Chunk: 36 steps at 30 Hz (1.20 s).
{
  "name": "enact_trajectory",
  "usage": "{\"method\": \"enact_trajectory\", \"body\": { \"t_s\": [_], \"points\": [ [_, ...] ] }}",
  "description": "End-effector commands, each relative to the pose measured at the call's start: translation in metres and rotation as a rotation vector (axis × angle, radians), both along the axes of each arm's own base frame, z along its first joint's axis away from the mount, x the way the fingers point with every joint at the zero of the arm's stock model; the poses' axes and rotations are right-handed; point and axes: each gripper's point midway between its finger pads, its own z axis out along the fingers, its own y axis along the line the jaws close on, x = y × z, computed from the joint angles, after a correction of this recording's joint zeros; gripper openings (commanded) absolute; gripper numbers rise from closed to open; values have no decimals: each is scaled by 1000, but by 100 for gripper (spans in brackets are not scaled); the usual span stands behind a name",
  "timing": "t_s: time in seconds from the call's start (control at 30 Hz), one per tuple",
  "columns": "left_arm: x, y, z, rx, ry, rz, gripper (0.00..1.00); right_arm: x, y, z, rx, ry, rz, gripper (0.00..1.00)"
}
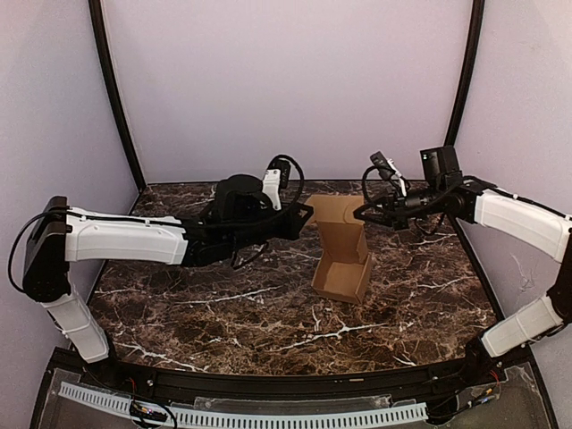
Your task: Fold the paper box
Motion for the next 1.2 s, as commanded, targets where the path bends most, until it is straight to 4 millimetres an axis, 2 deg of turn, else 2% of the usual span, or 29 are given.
{"method": "enact_trajectory", "body": {
  "t_s": [0.0, 0.03, 0.1, 0.13, 0.17, 0.2, 0.23, 0.27, 0.3, 0.37, 0.4, 0.43, 0.47, 0.5, 0.53, 0.6, 0.63, 0.67, 0.7, 0.73, 0.77, 0.8, 0.83, 0.87, 0.9, 1.0, 1.17],
  "points": [
    [22, 2, 4, -28, 43, 182, 4, -2, 4, 6, 16, -25, -3, 0],
    [21, 0, 5, -8, 45, 173, 6, -1, 3, 5, 13, -25, -8, 0],
    [17, 3, 7, 47, 28, 153, 16, -1, 1, 6, 15, -33, -8, 0],
    [12, 9, 14, 84, -16, 131, 25, -2, 0, 7, 16, -41, -4, 0],
    [5, 11, 12, 124, -29, 94, 29, -2, -2, 7, 17, -51, -3, 0],
    [-3, 21, 22, 182, -107, 54, 37, -3, -3, 8, 20, -61, 5, 0],
    [-12, 26, 22, 229, -135, 13, 48, -5, -5, 10, 25, -67, 19, 0],
    [-21, 39, 30, 280, -204, -16, 54, -9, -5, 12, 36, -70, 41, 0],
    [-24, 51, 30, 319, -225, 0, 65, -12, -5, 14, 46, -73, 63, 0],
    [-31, 83, 37, 384, -293, 41, 78, -23, -4, 21, 76, -82, 126, 0],
    [-39, 98, 40, 431, -361, 23, 81, -28, -4, 23, 85, -84, 153, 0],
    [-44, 103, 41, 441, -392, 11, 83, -33, -4, 26, 100, -87, 187, 0],
    [-48, 115, 43, 454, -431, 8, 84, -35, -4, 29, 106, -93, 205, 0],
    [-53, 115, 43, 438, -437, -37, 84, -38, -3, 30, 109, -91, 218, 0],
    [-51, 124, 45, 426, -435, -39, 84, -40, -3, 31, 114, -88, 230, 0],
    [-54, 119, 41, 387, -405, -129, 81, -43, -1, 32, 118, -81, 249, 0],
    [-54, 115, 31, 401, -376, -162, 77, -46, 1, 32, 118, -83, 261, 0],
    [-56, 109, 34, 388, -377, -206, 75, -48, 2, 32, 116, -84, 269, 0],
    [-55, 104, 20, 415, -344, -239, 72, -49, 4, 31, 114, -85, 274, 0],
    [-56, 97, 23, 407, -341, -269, 72, -49, 5, 31, 112, -85, 277, 0],
    [-54, 93, 9, 433, -302, -292, 71, -50, 6, 30, 107, -86, 277, 0],
    [-54, 87, 15, 421, -294, -308, 71, -50, 6, 30, 103, -90, 275, 0],
    [-53, 81, 2, 445, -256, -337, 68, -49, 7, 28, 100, -90, 274, 0],
    [-57, 73, 9, 424, -260, -380, 64, -50, 7, 27, 99, -88, 273, 0],
    [-57, 68, 5, 424, -247, -404, 63, -50, 7, 27, 98, -86, 274, 0],
    [-64, 56, 14, 350, -271, -460, 62, -50, 8, 27, 95, -85, 272, 0],
    [-71, 47, 27, 277, -297, -501, 61, -49, 9, 24, 87, -82, 271, 0]
  ]
}}
